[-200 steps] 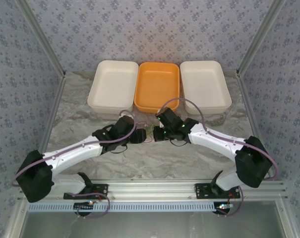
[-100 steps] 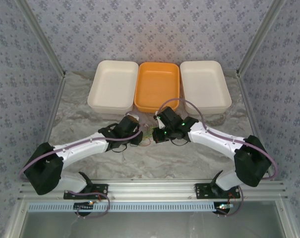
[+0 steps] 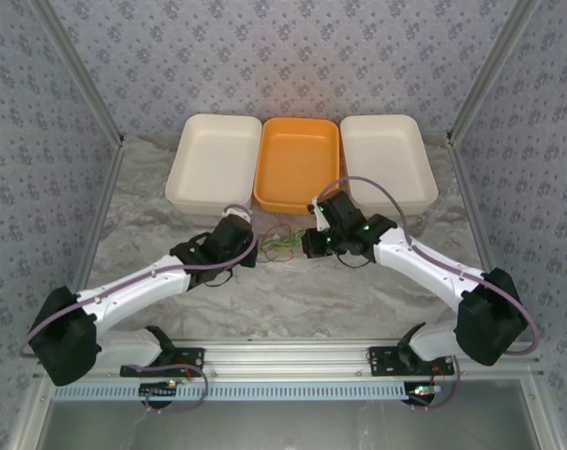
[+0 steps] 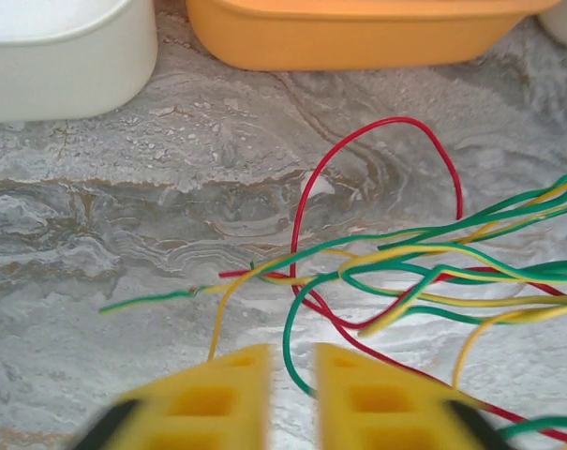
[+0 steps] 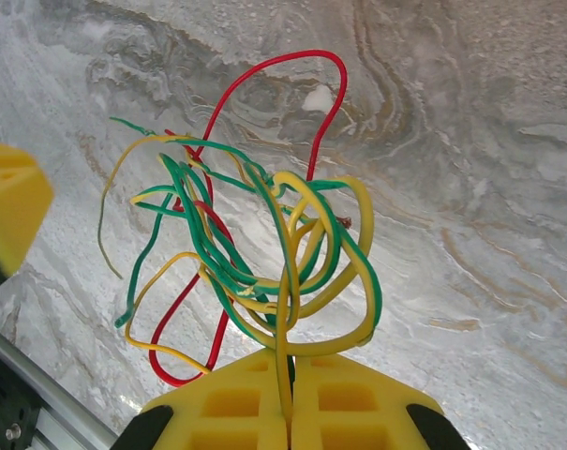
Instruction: Untangle the cables
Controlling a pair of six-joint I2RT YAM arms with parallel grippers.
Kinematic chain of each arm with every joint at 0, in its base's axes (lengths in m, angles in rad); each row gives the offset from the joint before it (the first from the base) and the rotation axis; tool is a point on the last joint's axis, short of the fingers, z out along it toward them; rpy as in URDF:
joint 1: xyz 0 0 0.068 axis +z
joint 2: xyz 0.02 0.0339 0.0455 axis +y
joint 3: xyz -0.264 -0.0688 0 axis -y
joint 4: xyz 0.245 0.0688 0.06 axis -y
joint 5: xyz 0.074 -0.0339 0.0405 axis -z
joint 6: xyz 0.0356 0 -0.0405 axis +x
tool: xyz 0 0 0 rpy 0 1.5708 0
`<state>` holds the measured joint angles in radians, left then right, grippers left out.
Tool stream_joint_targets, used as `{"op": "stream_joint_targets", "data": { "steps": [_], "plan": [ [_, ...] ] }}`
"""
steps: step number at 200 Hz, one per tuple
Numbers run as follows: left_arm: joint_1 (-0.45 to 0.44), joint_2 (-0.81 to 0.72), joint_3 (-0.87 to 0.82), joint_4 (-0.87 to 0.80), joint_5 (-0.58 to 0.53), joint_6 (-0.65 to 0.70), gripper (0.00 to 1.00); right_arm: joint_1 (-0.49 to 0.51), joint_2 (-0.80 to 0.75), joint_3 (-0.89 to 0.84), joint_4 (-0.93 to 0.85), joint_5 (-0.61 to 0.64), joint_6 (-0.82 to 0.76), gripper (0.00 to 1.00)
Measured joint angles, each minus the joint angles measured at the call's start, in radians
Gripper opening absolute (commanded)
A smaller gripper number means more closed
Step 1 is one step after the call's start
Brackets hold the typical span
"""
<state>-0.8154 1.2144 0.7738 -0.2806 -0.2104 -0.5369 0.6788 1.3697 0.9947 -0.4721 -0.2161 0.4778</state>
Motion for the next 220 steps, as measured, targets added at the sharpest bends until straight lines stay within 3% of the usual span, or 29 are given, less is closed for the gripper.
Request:
{"op": "stream_joint_targets", "data": {
  "steps": [64,106,130,142,179,220],
  "plan": [
    [0.002,-0.029,-0.107,0.002,0.072,-0.343,0.57,-0.009,0.043,-0.084,0.021,0.004,-0.007,0.00],
    [0.004,-0.035,-0.140,-0.003,0.095,-0.531,0.58,0.005,0.138,-0.127,-0.005,0.106,0.003,0.00],
    [0.004,-0.036,-0.140,0.011,0.109,-0.612,0.57,0.033,0.163,-0.127,-0.030,0.179,0.010,0.34],
    [0.004,-0.027,-0.140,0.028,0.119,-0.638,0.55,0.046,0.165,-0.127,-0.039,0.211,0.021,0.45],
    [0.004,0.034,-0.140,0.045,0.132,-0.661,0.51,0.080,0.119,-0.124,-0.087,0.329,0.052,0.51],
    [0.004,0.045,-0.143,0.054,0.124,-0.653,0.52,0.101,-0.116,-0.138,-0.105,0.400,0.151,0.59]
  ]
}}
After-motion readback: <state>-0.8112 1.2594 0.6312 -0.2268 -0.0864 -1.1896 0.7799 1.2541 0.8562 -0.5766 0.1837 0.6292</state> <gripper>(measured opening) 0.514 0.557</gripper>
